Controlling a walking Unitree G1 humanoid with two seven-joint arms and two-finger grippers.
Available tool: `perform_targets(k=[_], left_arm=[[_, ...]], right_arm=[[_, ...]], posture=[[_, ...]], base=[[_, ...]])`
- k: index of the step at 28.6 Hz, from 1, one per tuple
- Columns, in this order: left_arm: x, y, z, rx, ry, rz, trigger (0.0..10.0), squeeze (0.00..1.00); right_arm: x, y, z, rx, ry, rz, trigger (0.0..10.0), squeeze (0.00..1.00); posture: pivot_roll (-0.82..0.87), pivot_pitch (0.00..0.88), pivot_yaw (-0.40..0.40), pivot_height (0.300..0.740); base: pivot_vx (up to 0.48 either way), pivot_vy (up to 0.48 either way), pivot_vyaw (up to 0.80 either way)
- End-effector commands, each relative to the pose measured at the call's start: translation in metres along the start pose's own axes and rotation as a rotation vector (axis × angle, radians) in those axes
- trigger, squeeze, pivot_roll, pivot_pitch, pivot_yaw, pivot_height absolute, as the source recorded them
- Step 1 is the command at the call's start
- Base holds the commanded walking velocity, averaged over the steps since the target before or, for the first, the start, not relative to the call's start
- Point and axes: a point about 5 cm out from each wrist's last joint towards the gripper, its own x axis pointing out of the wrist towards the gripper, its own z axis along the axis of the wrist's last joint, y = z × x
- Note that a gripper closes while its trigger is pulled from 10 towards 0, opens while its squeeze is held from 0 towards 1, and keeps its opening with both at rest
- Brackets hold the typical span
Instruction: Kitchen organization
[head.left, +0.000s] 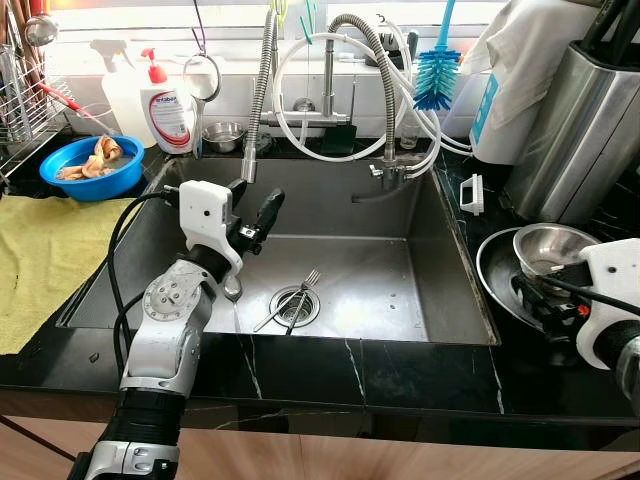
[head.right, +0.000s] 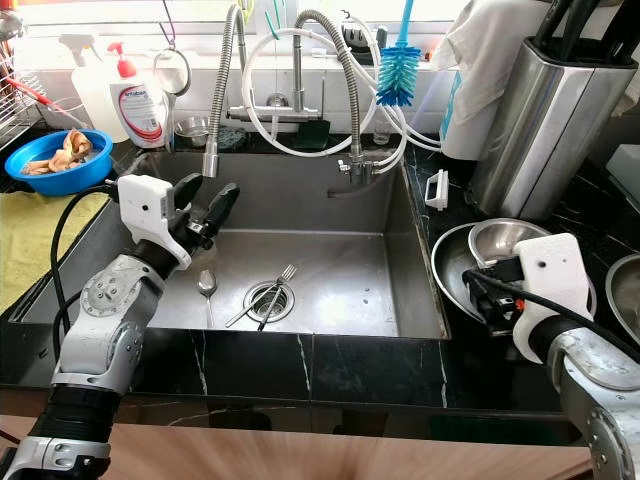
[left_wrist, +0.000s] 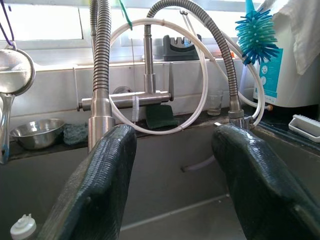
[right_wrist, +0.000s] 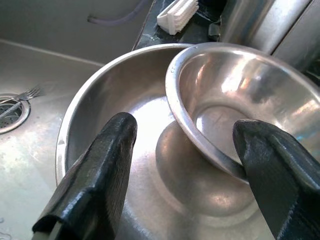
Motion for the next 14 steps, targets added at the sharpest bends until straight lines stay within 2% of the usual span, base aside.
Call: perform_targets(k=[1,3,6,14], left_arm=[[-0.001,-0.001,0.002,-0.012,-0.002,-0.006,10.0,0.00],[-0.001,-0.001,0.002,-0.015,-0.002,-0.004,10.0,0.00],[-0.001,-0.001,0.002,-0.019,-0.002,-0.001,10.0,0.00],[-0.002,-0.002,0.002,-0.020,-0.002,0.004,10.0,0.00]], right_arm=[[0.001,-0.005,-0.001,-0.063,0.017,-0.033,10.0,0.00],[0.002,-0.012,-0.002,-0.131,0.030,-0.086,10.0,0.00],[0.003,-0.016,-0.001,-0.174,0.030,-0.109,10.0,0.00],[0.009,-0.013,-0.001,-0.210,0.027,-0.055,10.0,0.00]], posture=[[-0.11,0.000,0.017,0.740],[-0.10,0.000,0.016,0.740],[-0.11,0.000,0.015,0.740],[-0.10,0.000,0.011,0.740]], base=[[0.000,0.000,0.00],[0.000,0.000,0.00],[0.000,0.000,0.00],[0.000,0.000,0.00]])
